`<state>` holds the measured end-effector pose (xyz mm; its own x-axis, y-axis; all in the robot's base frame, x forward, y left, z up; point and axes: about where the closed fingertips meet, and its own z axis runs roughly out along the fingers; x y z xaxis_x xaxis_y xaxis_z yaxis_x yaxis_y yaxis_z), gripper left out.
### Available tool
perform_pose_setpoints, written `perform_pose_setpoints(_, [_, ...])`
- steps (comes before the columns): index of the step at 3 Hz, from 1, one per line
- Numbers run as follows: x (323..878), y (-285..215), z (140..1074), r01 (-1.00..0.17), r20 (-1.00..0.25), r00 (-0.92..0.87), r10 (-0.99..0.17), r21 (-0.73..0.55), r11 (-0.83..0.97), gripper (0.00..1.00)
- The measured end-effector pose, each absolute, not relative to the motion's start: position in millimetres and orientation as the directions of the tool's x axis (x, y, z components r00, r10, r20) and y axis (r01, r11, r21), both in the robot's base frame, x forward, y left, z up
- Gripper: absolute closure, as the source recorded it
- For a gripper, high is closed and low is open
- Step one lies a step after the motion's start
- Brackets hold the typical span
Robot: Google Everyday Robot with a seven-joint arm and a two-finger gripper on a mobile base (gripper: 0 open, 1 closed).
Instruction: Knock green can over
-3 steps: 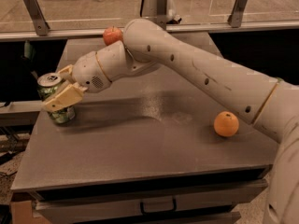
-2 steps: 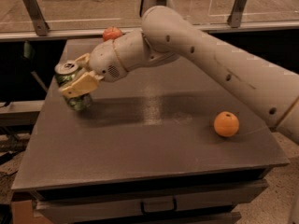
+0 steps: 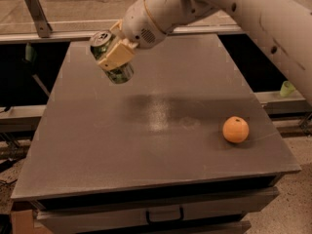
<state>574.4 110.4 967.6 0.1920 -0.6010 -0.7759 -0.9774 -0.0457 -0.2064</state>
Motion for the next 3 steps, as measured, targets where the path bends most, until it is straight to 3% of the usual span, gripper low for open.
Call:
perform_pose_setpoints(2, [585,78,944,-0.979,-0.498,0.163,-0.852,-0.186,-0.079,1.0])
perform_pose_setpoints(3, [581,89,915,-0.986,-0.435,0.152,-0.888,-0.123,-0.108,0.84])
